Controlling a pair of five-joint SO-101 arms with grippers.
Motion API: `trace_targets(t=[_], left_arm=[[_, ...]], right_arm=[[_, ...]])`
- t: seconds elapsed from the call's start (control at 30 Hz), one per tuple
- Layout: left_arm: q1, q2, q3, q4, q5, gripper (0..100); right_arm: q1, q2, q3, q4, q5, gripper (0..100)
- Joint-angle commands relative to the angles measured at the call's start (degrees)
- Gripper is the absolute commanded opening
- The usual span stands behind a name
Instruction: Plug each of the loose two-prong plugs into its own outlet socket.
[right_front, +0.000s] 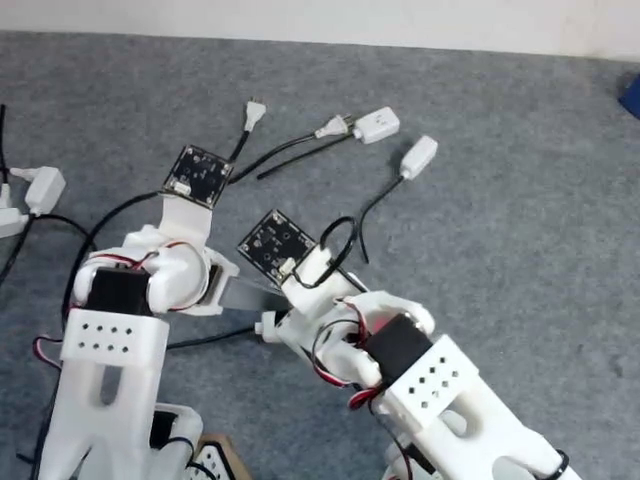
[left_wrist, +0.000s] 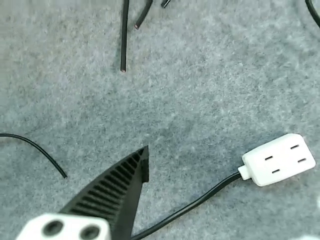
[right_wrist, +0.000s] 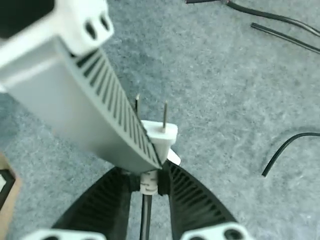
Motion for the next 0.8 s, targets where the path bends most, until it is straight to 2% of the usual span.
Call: trace_targets(t=[0.0, 0.43, 0.63, 0.77], left_arm=[[-1.6, 0.6, -0.1, -1.0, -0.8, 55], [-5.2, 0.6, 0.3, -1.1, -2.9, 55], [-5.3, 0.7, 5.2, -6.4, -2.9, 55], [-5.3, 0.7, 6.2, -7.1, -2.9, 55]], right_arm=[[-2.0, -1.5, -4.8, 0.9, 0.6, 0.7], [-1.7, -1.5, -4.6, 1.4, 0.7, 0.7], [-1.7, -1.6, -5.1, 3.7, 0.7, 0.7], [-1.7, -1.6, -5.1, 3.7, 0.7, 0.7]])
